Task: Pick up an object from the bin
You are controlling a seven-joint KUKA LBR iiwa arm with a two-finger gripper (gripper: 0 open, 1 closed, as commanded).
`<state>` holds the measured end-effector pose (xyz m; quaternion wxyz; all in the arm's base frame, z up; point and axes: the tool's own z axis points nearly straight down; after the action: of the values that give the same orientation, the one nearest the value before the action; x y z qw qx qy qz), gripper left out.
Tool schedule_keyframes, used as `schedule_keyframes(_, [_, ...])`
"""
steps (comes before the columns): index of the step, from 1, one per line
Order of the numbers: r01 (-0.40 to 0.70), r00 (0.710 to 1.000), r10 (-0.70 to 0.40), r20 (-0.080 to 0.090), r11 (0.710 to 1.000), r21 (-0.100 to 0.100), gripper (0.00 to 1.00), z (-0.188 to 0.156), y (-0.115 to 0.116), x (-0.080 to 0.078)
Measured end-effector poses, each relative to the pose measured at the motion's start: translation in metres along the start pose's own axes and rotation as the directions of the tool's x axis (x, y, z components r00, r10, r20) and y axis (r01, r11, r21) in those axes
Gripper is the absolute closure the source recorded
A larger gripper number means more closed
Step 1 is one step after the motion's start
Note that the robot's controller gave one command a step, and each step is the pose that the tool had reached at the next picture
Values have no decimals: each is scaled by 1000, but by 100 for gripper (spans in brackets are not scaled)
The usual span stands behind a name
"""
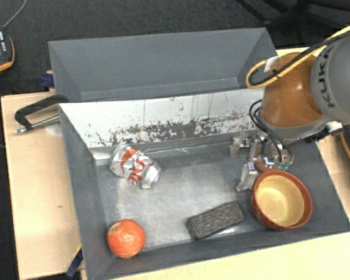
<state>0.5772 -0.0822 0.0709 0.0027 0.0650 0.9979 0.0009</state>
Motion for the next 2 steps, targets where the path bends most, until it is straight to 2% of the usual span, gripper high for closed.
schedule_keyframes(1, [-129, 992, 129, 6, 992, -8, 0, -3, -32, 38])
schedule_keyframes(2, [-194, 981, 194, 21, 981, -16, 0, -3, -54, 63])
